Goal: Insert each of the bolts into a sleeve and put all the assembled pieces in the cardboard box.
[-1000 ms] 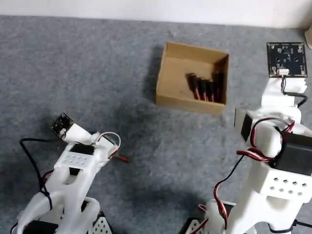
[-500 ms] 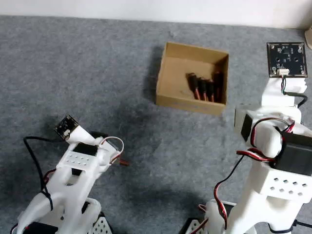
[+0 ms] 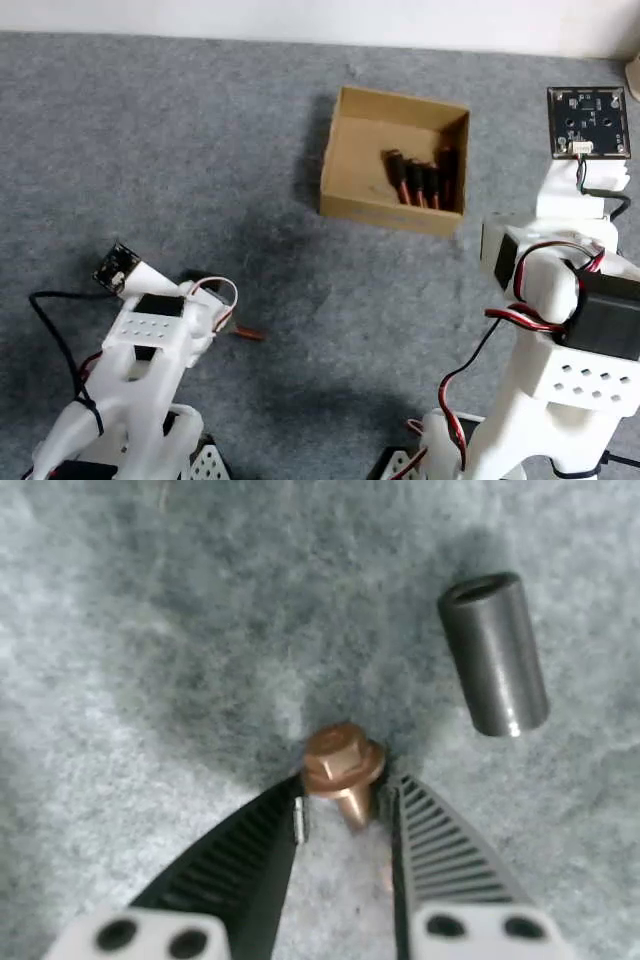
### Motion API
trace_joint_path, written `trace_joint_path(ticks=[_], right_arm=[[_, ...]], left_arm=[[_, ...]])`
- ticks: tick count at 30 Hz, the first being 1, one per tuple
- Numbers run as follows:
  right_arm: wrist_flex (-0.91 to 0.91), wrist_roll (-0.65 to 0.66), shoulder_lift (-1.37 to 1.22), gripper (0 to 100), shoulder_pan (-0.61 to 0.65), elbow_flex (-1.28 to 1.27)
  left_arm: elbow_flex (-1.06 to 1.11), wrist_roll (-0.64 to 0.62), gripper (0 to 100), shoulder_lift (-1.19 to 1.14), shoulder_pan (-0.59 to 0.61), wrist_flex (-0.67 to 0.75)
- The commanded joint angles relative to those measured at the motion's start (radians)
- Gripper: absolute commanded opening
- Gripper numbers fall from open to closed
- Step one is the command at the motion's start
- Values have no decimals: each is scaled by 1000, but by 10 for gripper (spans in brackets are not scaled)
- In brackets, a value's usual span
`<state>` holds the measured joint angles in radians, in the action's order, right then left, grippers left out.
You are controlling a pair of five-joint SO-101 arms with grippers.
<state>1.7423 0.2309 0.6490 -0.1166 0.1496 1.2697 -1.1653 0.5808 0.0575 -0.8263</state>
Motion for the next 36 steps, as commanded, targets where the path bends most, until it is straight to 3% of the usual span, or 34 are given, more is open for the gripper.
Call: trace_joint_path(ticks=[1,15,17,21,28,32,36], right_arm=[[18,17,12,133,-12,4],[18,17,12,133,-10,4],[18,17,12,133,-10,4],[18,17,12,133,-10,4],[18,17,12,133,-8,4],[18,17,12,133,-8,4],[18,17,12,133,-4,4]], left_arm=[[12,-3,133,-10,25,-21],[15,5,137,-8,25,-18],[15,57,137,-8,33,-21],[2,189,137,-7,133,-64],[-53,193,130,-12,211,-195],[-61,193,11,-12,214,-198],[-71,195,8,-12,214,-201]])
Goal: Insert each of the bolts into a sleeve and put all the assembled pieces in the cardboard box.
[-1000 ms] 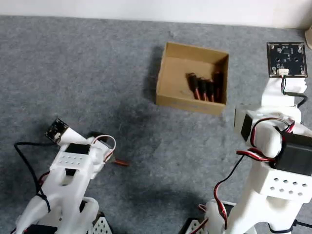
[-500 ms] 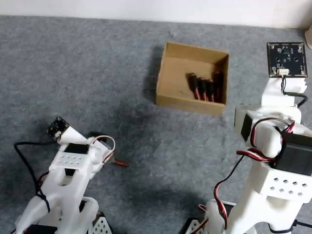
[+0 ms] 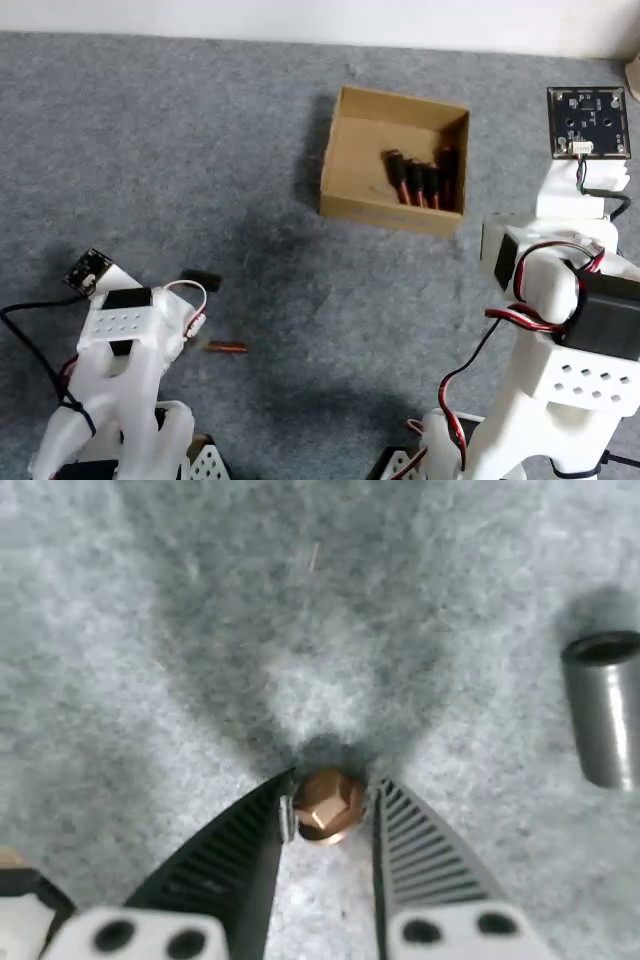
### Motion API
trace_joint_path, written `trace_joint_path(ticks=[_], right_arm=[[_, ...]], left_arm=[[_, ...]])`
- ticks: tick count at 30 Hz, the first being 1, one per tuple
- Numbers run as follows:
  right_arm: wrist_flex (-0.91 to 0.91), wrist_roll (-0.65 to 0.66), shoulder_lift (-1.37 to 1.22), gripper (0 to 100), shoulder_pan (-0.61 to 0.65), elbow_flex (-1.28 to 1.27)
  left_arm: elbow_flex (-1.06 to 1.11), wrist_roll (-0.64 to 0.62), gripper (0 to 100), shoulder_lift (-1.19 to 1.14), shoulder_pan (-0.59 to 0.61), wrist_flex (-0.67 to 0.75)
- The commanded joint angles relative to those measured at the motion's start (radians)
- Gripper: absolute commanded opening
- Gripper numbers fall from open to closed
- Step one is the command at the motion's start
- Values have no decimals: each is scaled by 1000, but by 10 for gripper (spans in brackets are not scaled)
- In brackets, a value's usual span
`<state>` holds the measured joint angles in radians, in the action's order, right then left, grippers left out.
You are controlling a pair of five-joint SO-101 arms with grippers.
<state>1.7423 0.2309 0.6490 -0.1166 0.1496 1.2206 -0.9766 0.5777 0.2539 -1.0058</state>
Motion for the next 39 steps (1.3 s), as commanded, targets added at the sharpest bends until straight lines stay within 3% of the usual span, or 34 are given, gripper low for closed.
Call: trace_joint_path(ticks=[1,5,8,17,21,26,32,39], right_arm=[[18,17,12,133,-4,4],[13,17,12,133,15,4],[16,17,12,133,116,4],[-7,15,-1,133,593,-1],[-117,15,-1,133,768,-136],[-432,17,-1,133,926,-515],[-762,23,-5,134,1006,-777],[-851,69,-306,135,1073,-662]], left_arm=[[-22,6,6,-8,18,-21],[-27,6,7,-4,15,-21],[-42,17,7,-1,12,-20],[-163,60,7,1,13,-18],[-226,63,7,1,15,-21],[-240,63,7,1,21,-14],[-352,60,7,2,197,-21],[-390,61,7,2,410,-21]])
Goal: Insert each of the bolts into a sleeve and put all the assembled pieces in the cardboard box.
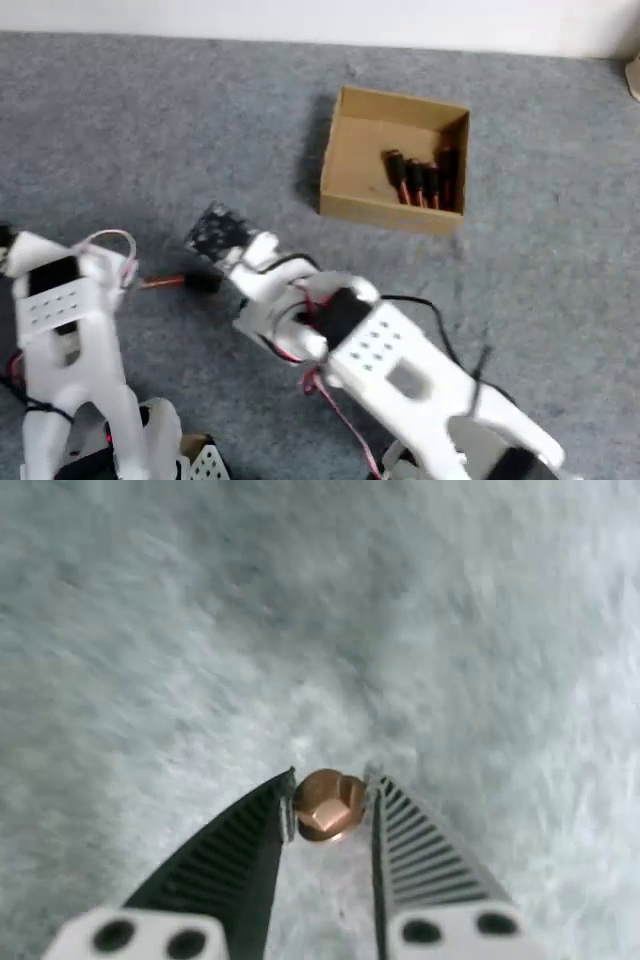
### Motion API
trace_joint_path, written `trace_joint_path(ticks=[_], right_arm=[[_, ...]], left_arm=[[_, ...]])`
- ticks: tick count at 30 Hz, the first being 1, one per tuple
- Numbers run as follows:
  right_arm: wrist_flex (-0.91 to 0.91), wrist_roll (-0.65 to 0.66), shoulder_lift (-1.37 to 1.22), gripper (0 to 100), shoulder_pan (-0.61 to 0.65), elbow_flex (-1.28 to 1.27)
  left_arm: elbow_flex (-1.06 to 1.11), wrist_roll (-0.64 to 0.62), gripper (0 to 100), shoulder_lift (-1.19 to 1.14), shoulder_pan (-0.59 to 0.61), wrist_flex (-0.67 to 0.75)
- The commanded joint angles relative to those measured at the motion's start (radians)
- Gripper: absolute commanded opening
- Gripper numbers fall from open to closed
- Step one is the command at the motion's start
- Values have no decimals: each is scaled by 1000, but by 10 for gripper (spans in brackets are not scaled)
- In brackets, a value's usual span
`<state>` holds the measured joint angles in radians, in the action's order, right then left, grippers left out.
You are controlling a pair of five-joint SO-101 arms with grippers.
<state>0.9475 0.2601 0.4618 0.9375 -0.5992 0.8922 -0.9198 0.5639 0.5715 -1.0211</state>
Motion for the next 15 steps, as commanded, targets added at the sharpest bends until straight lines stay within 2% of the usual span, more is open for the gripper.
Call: trace_joint_path(ticks=[1,7,15], right_arm=[[-74,43,-179,135,19,124],[-111,68,-522,135,18,409],[-85,80,-799,135,15,723]], left_arm=[[-67,5,7,16,130,-6],[-85,5,7,16,272,-5],[-84,5,7,16,280,0]])
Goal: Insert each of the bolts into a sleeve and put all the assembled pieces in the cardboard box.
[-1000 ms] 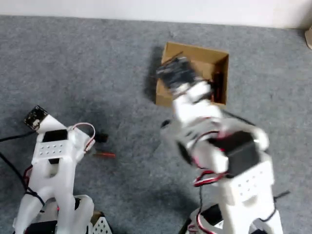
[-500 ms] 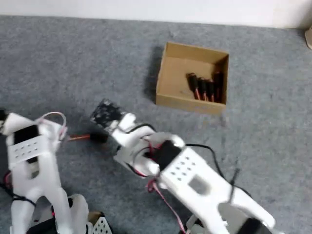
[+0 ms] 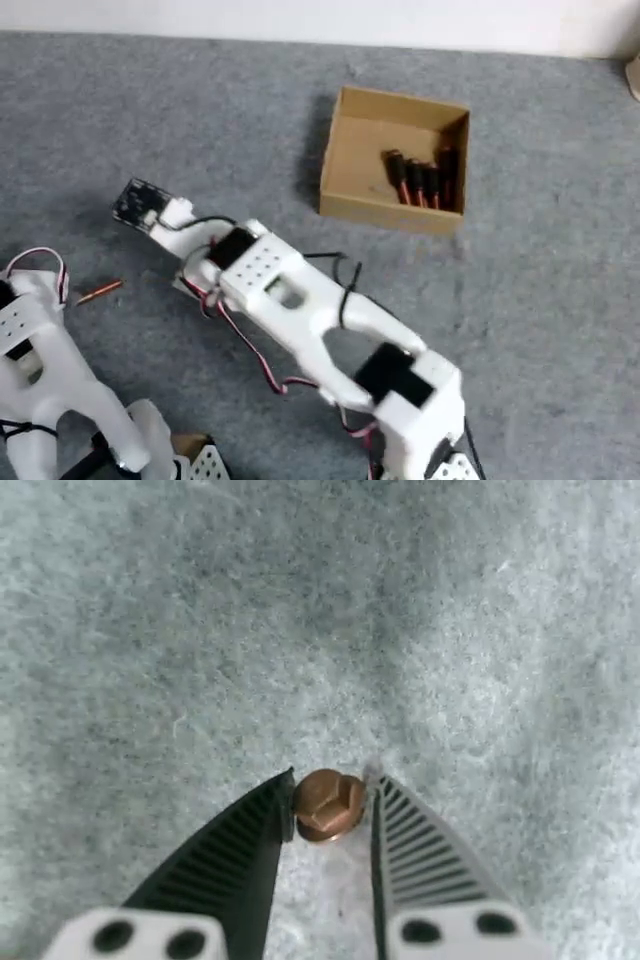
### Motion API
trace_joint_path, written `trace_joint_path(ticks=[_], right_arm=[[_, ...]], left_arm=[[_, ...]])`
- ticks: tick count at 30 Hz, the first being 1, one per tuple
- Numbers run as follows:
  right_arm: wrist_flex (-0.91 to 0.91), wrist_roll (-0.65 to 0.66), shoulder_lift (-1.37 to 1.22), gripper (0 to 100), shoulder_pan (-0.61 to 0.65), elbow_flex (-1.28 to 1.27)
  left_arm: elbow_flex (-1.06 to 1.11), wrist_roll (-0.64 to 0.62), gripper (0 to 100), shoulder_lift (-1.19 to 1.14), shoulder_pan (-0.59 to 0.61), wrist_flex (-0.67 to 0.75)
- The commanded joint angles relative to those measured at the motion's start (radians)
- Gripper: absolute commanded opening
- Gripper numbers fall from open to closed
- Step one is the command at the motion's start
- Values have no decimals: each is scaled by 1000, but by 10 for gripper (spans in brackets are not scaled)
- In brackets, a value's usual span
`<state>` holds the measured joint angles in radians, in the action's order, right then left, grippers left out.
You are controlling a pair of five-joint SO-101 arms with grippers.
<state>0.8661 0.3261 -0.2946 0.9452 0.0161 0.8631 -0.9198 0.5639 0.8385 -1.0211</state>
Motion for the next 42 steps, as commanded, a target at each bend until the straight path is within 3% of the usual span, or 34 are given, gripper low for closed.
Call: trace_joint_path(ticks=[1,18,35,42], right_arm=[[7,14,-68,135,7,131],[35,-15,-292,181,-12,202],[107,-103,-147,181,65,189],[44,-101,-150,181,82,108]], left_arm=[[-53,5,7,16,13,0],[-50,5,7,16,13,-5],[-50,5,7,16,13,-5],[-48,5,7,16,15,-5]])
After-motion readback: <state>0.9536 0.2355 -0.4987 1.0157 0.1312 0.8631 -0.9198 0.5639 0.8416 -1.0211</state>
